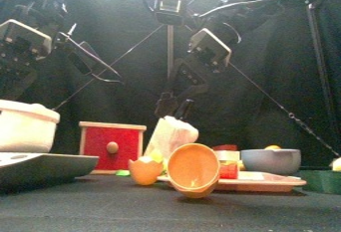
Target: Grab starfruit half in pot
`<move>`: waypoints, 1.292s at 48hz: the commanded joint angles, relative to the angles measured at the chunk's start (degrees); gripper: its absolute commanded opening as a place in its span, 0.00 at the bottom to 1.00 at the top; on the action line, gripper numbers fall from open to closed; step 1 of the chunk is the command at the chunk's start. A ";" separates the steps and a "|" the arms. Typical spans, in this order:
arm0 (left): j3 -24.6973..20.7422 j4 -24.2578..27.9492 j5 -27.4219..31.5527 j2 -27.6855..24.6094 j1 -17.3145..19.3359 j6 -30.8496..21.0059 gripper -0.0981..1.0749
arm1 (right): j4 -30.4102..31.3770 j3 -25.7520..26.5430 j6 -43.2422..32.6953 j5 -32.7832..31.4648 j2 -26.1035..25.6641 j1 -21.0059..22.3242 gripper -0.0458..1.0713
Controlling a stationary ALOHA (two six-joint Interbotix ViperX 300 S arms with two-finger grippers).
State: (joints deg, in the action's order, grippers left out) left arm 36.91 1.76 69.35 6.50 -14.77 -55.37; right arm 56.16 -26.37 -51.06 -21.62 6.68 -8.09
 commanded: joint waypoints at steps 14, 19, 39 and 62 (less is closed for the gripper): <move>-0.97 1.85 -0.44 -3.25 -0.09 0.09 0.88 | 0.00 0.26 -0.09 0.35 -2.46 -0.09 0.89; -1.05 2.90 -0.70 -3.78 -0.09 0.09 0.88 | 0.00 0.18 -0.18 0.35 -2.46 -0.18 0.89; -1.67 3.87 -1.23 -3.87 -0.53 0.09 0.71 | -0.09 0.18 -0.18 0.35 -2.46 -0.18 0.89; -6.33 5.80 4.31 -2.37 -2.55 0.18 0.70 | -0.09 0.00 -0.35 0.35 -2.46 -0.09 0.89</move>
State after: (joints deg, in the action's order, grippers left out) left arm 32.61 6.68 72.51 3.08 -16.88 -55.11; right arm 55.99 -26.89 -51.24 -21.45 6.59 -8.17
